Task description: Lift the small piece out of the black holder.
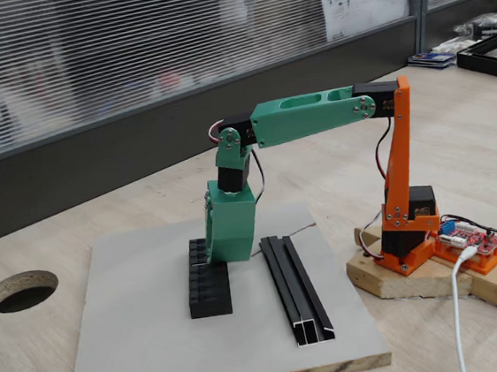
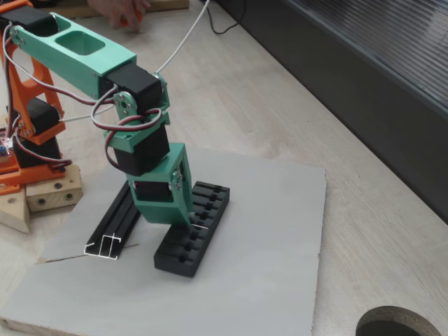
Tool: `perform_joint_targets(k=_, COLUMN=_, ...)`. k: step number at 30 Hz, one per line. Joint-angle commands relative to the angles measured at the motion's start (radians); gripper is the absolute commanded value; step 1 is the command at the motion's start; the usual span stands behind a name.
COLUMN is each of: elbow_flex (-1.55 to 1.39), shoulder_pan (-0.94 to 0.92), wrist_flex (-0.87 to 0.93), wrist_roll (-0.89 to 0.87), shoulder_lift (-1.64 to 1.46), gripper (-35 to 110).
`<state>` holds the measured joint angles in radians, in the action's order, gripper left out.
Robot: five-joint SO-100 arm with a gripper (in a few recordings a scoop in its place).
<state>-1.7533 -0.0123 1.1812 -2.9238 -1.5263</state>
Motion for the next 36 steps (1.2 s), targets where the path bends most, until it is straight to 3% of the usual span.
perform_joint_targets(k=1, elbow_flex=0.006, shoulder_pan=-0.012, wrist_flex=-0.009, wrist_roll=0.003, shoulder_lift=-0.025, gripper=6)
perform_joint_targets(k=36, elbow_flex=0.008, shoulder_pan=-0.057, wrist_flex=0.003, wrist_roll=0.003, shoulder_lift=-0.167, gripper=5)
